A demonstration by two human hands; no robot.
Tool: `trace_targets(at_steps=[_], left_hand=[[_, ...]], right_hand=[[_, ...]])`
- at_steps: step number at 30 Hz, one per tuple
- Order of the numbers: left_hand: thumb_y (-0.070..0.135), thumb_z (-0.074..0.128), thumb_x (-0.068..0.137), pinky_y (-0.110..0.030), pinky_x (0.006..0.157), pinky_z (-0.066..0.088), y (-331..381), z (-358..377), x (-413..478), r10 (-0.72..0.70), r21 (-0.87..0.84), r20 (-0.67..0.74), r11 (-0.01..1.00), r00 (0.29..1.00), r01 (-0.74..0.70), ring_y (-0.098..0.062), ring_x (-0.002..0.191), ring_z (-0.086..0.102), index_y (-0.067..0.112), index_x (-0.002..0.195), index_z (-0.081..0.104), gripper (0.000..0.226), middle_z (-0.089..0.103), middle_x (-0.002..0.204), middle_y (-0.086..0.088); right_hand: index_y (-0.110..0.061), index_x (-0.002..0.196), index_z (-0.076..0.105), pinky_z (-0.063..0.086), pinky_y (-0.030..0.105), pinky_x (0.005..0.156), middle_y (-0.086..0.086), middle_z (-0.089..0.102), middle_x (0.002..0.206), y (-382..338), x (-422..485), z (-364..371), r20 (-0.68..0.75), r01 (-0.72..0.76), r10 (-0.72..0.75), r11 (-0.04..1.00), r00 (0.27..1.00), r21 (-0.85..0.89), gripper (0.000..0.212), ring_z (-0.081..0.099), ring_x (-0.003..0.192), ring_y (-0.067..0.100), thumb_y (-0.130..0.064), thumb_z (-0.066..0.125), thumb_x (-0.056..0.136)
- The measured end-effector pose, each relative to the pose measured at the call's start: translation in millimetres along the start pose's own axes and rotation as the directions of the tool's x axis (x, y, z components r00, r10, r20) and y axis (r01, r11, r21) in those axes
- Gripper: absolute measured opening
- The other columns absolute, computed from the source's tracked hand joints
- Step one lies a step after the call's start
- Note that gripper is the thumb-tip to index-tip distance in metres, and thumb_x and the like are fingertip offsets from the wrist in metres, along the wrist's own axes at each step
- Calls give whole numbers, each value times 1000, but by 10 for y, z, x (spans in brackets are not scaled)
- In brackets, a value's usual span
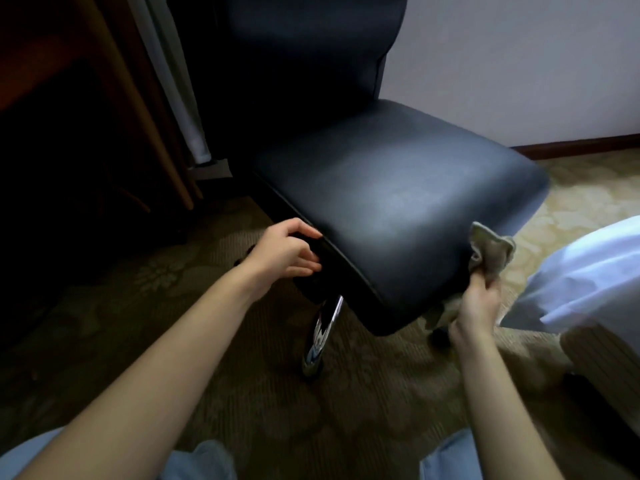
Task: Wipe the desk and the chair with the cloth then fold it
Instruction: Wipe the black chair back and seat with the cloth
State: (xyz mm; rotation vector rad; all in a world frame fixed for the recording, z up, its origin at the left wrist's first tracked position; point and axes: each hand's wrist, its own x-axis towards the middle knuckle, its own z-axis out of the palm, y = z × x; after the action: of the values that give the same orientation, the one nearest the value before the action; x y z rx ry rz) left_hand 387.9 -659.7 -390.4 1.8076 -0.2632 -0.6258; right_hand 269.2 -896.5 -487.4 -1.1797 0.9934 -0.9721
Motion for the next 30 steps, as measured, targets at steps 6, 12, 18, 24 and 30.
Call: trace_targets(at_steps=[6,12,18,24,30], left_hand=[[-13,32,82,-22,66,50,-28,430,14,75,38,174,996,982,-83,-15,67,64,23,90,54,42,64,75,-8],[-2,47,89,-15,68,44,-6,814,14,121,79,309,985,943,-152,-10,80,60,25,108,52,33,67,95,-11],[0,52,85,-22,94,37,132,650,202,450,493,117,748,885,-446,-23,104,55,12,126,55,43,56,112,-12],[-8,39,80,-32,108,29,180,-49,482,409,777,-172,615,896,-132,-23,131,37,21,132,54,61,44,140,-4],[-1,43,83,-40,90,45,177,12,502,470,859,-118,491,875,-148,-30,112,49,28,126,57,54,53,121,-4]], right_hand=[[-21,114,57,47,29,91,6,59,124,143,-342,-139,-80,-129,151,965,985,228,20,57,106,16,-22,48,96],[-17,108,58,42,12,78,3,58,108,57,-297,-218,-380,64,-13,990,925,123,17,52,96,11,-23,50,94],[7,106,57,38,24,80,24,59,111,160,-369,-33,-497,120,-87,992,863,35,34,56,97,33,-25,50,94],[2,120,61,38,28,92,32,58,116,0,-904,800,-345,133,-112,990,932,37,44,57,106,43,-27,50,89],[-11,139,41,6,0,106,29,25,145,149,-1414,1309,-30,259,-260,965,965,-37,55,23,140,30,1,57,88]])
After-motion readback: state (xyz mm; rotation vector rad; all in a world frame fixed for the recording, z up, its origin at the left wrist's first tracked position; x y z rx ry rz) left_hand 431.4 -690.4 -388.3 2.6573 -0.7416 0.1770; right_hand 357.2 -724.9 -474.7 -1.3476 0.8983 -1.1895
